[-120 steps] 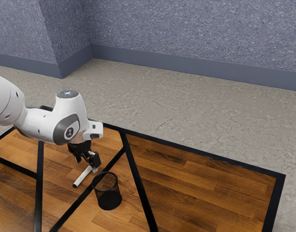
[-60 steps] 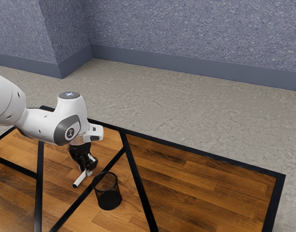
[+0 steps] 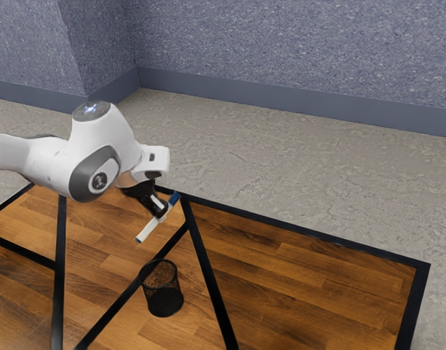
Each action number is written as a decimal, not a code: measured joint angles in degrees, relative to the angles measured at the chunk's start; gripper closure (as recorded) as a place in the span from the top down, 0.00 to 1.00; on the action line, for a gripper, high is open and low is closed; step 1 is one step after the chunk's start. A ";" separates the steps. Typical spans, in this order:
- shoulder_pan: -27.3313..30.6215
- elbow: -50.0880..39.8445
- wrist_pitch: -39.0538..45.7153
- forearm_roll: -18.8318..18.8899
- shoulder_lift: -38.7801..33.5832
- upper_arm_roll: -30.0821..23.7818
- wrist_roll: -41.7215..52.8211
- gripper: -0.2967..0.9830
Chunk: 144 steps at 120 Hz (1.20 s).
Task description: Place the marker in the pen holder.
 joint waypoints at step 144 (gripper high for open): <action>0.33 -30.57 32.46 -1.20 -20.55 -14.35 1.21 0.53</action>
